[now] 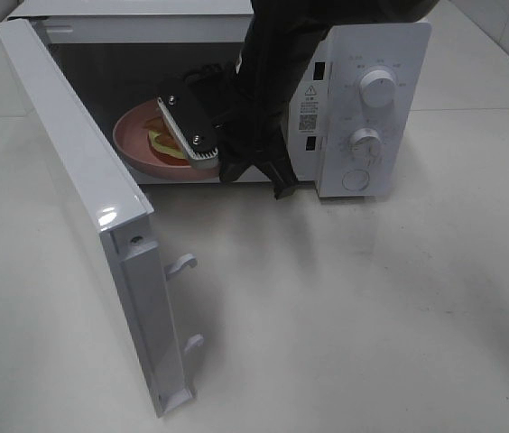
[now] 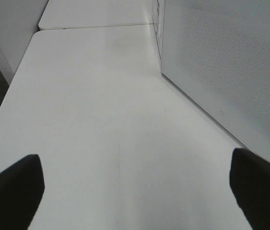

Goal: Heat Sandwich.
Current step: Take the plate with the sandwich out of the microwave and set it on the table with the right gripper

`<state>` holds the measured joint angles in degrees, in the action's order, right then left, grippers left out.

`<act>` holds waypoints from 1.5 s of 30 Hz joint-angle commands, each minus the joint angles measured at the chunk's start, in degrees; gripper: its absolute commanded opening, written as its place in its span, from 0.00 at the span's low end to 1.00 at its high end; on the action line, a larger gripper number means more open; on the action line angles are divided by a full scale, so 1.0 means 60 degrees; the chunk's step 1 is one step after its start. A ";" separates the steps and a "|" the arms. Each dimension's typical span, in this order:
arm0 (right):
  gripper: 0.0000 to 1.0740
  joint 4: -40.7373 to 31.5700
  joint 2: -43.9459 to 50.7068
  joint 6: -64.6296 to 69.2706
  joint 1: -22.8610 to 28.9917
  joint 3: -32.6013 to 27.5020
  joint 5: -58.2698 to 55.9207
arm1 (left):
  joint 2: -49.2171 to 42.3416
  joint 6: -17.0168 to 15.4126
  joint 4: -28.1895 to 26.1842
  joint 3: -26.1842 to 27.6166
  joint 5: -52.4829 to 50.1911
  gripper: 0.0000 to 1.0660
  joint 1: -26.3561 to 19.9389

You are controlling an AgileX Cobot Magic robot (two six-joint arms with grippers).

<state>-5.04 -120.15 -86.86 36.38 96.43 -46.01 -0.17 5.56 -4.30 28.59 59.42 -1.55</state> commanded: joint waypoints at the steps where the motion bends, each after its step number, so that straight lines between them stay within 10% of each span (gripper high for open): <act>1: 0.00 -0.0248 0.0563 -0.0554 -0.0057 -0.0477 0.0162 | -0.0267 -0.0048 -0.0038 -0.0048 -0.0076 0.97 0.0000; 45: 0.00 -0.0468 0.5118 -0.0067 -0.0048 -0.6169 0.1375 | -0.0267 -0.0048 -0.0038 -0.0048 -0.0076 0.97 0.0000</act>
<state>-7.45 -91.33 -88.46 36.38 60.62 -39.71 -0.17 5.56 -4.30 28.59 59.42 -1.55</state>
